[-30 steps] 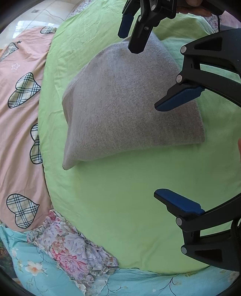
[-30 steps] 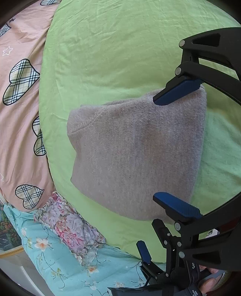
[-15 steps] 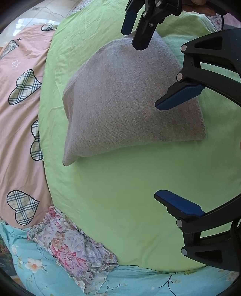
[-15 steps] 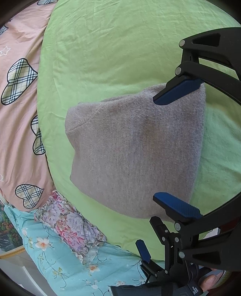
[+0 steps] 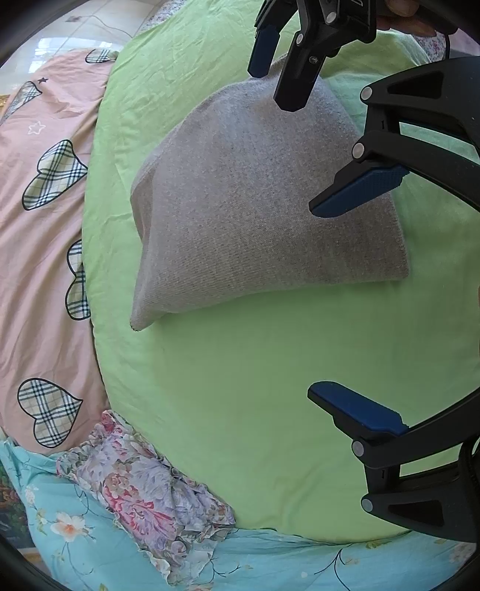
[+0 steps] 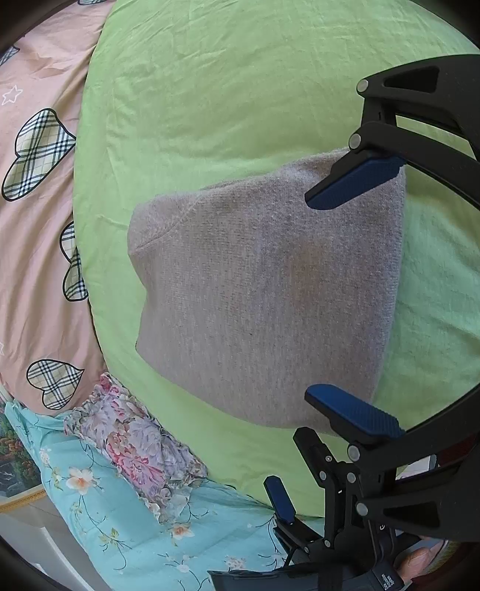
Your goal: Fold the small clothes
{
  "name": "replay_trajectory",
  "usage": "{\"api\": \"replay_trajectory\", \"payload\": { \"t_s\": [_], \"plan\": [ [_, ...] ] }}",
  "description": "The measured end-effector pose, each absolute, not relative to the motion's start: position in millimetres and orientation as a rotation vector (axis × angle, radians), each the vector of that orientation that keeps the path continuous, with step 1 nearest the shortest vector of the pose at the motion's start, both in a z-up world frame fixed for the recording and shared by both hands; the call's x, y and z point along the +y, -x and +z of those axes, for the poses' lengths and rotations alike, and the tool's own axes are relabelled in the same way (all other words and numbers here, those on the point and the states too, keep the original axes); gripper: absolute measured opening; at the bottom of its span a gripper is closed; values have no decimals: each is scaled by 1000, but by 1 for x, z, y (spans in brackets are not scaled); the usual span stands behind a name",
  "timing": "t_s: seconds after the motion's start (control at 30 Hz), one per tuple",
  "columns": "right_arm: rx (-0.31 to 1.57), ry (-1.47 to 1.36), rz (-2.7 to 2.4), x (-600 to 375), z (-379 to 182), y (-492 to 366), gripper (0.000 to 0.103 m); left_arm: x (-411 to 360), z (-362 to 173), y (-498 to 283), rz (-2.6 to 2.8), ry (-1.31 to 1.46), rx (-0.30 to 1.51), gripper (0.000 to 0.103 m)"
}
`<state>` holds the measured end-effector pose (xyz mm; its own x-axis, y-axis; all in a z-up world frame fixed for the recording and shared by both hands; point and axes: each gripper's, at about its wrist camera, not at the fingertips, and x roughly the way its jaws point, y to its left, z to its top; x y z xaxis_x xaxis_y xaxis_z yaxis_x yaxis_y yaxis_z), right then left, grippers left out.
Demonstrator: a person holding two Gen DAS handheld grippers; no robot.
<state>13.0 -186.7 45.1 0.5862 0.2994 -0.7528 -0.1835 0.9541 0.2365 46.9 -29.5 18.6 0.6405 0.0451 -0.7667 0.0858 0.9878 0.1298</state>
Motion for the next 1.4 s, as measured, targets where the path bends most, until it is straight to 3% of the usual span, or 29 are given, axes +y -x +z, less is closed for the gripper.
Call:
{"api": "replay_trajectory", "payload": {
  "t_s": [1.4],
  "plan": [
    [890, -152, 297, -187, 52, -11, 96, -37, 26, -46, -34, -171, 868, 92]
  ]
}}
